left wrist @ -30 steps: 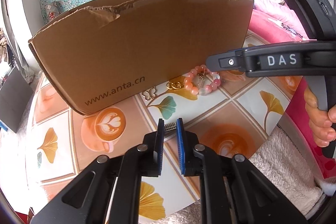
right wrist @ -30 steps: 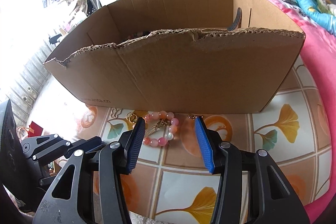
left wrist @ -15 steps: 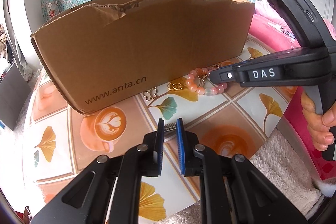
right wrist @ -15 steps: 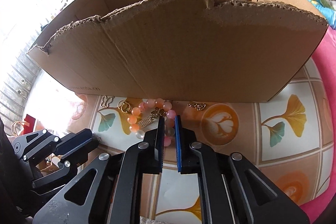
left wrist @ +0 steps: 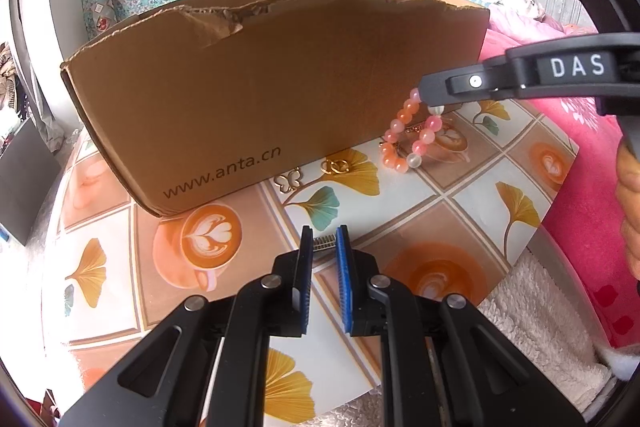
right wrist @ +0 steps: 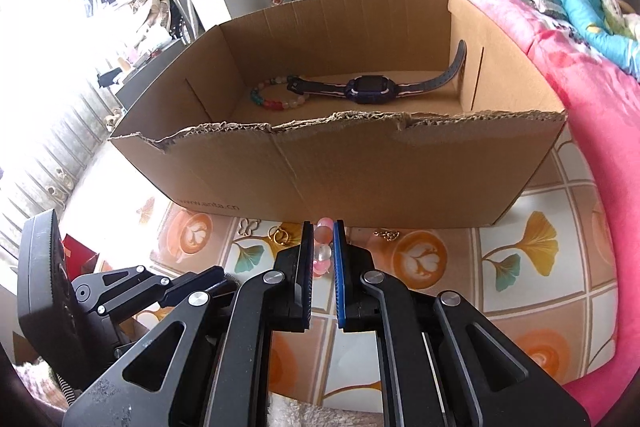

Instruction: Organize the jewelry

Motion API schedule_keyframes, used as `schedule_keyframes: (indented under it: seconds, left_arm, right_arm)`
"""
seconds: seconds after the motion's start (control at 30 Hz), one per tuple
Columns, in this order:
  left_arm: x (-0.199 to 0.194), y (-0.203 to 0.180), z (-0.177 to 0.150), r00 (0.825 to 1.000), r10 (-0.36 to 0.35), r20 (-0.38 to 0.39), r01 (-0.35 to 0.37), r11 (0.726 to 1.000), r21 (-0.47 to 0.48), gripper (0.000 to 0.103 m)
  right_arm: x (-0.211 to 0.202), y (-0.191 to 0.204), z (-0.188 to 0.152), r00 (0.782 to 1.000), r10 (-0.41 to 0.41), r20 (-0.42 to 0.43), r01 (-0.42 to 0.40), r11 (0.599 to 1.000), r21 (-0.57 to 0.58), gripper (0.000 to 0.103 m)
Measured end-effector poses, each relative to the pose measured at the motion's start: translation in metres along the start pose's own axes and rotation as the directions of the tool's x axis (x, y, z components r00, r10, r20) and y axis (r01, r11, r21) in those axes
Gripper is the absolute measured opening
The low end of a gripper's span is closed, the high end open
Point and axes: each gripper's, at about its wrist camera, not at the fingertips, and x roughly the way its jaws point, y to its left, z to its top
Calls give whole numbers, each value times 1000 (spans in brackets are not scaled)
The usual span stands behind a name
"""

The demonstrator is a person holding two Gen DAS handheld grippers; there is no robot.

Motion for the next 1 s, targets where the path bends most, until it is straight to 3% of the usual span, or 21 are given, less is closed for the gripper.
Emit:
schedule_keyframes:
  seconds: [0.4, 0.6, 0.7, 0.83, 1.0]
  left_arm:
    - [1, -6, 2, 1000, 18, -3, -18, 1000, 5, 11]
    - [1, -8, 2, 1000, 21, -2, -21, 1000, 9, 11]
    - [1, -8, 2, 1000, 15, -2, -15, 1000, 9, 11]
    - [1, -7, 2, 1000, 9, -3, -9, 1000, 11, 11]
    - [1, -6, 2, 1000, 6, -3, -6, 1000, 13, 11]
  right_arm:
    - [-3, -53, -19, 990, -137, -26, 139, 984, 109, 7]
    - [-3, -76, -23, 985, -169, -35, 172, 976, 136, 11]
    - [-6, -69, -21, 986, -165, 3, 164, 983, 82, 25]
    - [-3, -40, -18, 998, -65, 17, 65, 996, -57, 39]
    - [21, -7, -19, 999, -25, -38, 15, 971, -240, 39]
